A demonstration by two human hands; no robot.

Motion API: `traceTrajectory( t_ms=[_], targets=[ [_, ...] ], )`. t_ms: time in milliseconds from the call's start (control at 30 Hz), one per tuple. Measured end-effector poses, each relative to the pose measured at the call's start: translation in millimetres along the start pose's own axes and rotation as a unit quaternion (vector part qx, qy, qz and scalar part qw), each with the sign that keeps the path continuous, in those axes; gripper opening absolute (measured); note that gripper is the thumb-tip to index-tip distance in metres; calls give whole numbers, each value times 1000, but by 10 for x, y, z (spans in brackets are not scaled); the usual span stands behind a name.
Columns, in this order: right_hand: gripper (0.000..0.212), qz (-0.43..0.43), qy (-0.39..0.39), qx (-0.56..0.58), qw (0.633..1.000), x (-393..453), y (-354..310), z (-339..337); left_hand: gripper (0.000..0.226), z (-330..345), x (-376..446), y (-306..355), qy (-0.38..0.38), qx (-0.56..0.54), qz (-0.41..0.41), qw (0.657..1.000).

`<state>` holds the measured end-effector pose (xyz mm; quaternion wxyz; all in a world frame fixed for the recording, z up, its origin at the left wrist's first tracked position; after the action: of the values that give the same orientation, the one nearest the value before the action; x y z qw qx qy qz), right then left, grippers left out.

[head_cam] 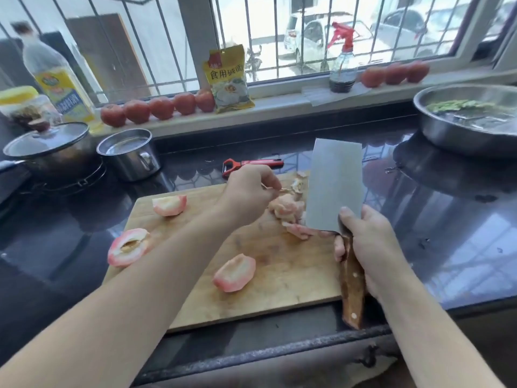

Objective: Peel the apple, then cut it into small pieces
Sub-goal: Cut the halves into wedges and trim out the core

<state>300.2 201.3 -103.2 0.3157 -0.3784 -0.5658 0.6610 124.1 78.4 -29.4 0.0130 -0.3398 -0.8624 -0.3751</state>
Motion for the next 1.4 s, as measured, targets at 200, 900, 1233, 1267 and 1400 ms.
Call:
traceTrajectory(
  t_ms=[200, 900, 1233, 1267, 1400],
  targets=[
    [19, 30, -3, -11, 999, -1, 35, -6, 31, -274, -75, -80, 55, 33, 17, 998],
    [20, 12, -107, 6, 994, -342, 75, 584, 40, -415, -1096, -527, -75, 184, 31, 980],
    [19, -25, -118, -91, 989, -374, 76, 646, 19, -836, -365, -1072, -122, 416, 62, 899],
    [19, -24, -115, -91, 989, -375, 79, 641, 21, -820, -369, -1104, -116, 424, 73, 895],
    [20, -25, -113, -92, 989, -376, 84, 640, 45, -1106, -417, -1118, -16, 361, 17, 932]
  ],
)
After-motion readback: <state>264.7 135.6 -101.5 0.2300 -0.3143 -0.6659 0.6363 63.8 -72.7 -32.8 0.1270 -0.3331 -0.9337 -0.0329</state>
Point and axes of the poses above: each hand's wrist, its own x-axis towards the middle knuckle, its own z-axis out of the palm, y = z × x, the point moved 8 cm from there along x, towards the middle knuckle, and after that the axes turned 11 degrees about y, right-handed, at the moved point
